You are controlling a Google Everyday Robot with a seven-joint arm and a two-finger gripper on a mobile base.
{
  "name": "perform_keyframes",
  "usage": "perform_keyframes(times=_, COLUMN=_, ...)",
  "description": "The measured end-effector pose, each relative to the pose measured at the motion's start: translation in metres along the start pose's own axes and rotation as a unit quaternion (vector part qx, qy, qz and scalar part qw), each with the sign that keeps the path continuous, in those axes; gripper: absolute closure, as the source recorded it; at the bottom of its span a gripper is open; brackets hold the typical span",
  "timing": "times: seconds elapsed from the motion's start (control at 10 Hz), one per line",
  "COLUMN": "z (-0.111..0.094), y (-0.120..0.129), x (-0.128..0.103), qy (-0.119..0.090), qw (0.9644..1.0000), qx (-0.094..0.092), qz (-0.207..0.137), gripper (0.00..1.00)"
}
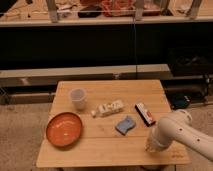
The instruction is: Place the pepper in the ceramic cup
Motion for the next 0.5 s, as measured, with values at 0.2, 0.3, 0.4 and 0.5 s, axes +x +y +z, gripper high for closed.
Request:
perform_keyframes(times=0.2, z=-0.01, y=-0.005, x=-0.003, qy=0.004, qw=1.0, qx=0.003, qz=-0.003, gripper=0.97)
perform_keyframes(times=0.3, z=-0.018, y=-0.008, x=-0.006, qy=0.006, qw=1.0, qx=0.006, qz=-0.006, gripper=0.97)
perform_keyframes(times=0.4, z=-0.023, y=-0.012, x=-0.009, qy=0.007, qw=0.9999, qx=0.009, qz=-0.009, gripper=0.97)
perform_keyframes(times=0.5, z=-0.026, y=-0.014, x=-0.011, qy=0.008, qw=0.9998, qx=0.011, qz=-0.012, gripper=0.97)
